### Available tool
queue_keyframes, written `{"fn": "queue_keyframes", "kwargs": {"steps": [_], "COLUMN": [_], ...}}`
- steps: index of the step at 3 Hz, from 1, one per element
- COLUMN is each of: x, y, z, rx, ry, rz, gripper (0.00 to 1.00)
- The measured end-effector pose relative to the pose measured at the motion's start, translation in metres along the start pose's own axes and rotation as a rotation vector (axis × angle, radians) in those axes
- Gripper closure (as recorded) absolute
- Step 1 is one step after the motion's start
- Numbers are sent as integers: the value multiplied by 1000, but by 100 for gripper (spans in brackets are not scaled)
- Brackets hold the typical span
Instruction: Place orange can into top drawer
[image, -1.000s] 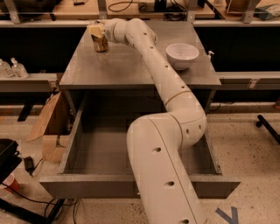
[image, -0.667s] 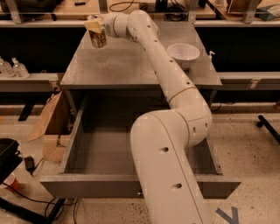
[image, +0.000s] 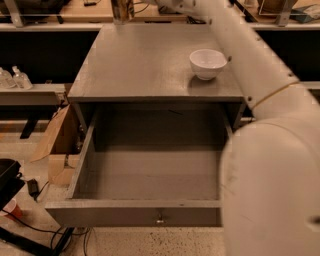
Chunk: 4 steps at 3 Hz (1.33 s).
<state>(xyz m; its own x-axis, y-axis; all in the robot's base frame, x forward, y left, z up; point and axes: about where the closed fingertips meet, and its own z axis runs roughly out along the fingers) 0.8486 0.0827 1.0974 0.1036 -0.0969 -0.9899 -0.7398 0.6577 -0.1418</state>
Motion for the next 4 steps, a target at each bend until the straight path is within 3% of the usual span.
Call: {"fn": "queue_keyframes", "kwargs": {"steps": [1, 2, 3, 4], "x": [-79, -119, -62, 46], "y": [-17, 7, 43, 76], "z": [-101, -181, -216, -232], "rx": [145, 212, 181, 112], "ry": [-72, -90, 25, 181], "rz": [-15, -8, 28, 71], "gripper": [100, 100, 100, 100]}}
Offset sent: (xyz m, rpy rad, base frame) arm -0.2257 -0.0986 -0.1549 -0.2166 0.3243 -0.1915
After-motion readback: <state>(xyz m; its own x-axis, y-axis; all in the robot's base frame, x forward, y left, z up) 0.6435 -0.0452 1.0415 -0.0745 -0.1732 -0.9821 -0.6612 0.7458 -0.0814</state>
